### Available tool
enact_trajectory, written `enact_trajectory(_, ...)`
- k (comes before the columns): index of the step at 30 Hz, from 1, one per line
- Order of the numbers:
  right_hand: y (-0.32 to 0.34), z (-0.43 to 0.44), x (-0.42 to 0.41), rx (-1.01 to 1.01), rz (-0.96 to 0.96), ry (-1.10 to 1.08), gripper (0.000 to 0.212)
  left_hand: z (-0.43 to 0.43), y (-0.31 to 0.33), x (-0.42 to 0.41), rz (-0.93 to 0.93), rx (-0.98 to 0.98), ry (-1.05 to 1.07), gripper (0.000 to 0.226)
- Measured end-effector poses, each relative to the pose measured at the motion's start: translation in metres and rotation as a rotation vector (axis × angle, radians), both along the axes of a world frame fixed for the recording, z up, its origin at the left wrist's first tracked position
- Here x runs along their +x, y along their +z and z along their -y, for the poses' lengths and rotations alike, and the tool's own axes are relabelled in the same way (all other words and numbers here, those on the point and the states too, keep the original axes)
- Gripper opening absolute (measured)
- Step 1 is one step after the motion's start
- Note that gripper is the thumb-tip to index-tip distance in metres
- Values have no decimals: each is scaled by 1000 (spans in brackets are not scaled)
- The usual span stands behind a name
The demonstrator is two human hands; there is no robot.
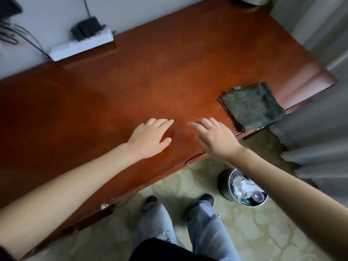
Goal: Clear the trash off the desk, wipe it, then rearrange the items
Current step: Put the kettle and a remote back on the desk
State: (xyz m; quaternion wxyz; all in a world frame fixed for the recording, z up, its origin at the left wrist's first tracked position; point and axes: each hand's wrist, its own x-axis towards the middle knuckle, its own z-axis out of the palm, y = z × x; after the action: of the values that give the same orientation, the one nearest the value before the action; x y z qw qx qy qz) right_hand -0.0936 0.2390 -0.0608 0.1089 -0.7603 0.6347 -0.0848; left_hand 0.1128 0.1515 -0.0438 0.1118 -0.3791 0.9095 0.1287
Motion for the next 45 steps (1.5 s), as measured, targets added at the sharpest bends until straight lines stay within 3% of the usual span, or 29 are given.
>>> enact_trajectory(8,16,-1,164,18,-23,98,48,-42,18,172,5,34,210,61)
enact_trajectory(21,14,-9,482,-62,-86,250,48,-91,21,472,2,20,315,63)
enact_trajectory(32,-4,-36,617,82,-121,373,49,-147,-8,617,65,87,585,55)
enact_trajectory(38,-32,-53,669,129,-112,325,41,-152,-41,685,48,143,562,52)
enact_trajectory(45,-79,-67,751,196,-137,122,36,-136,-93,776,43,171,334,55)
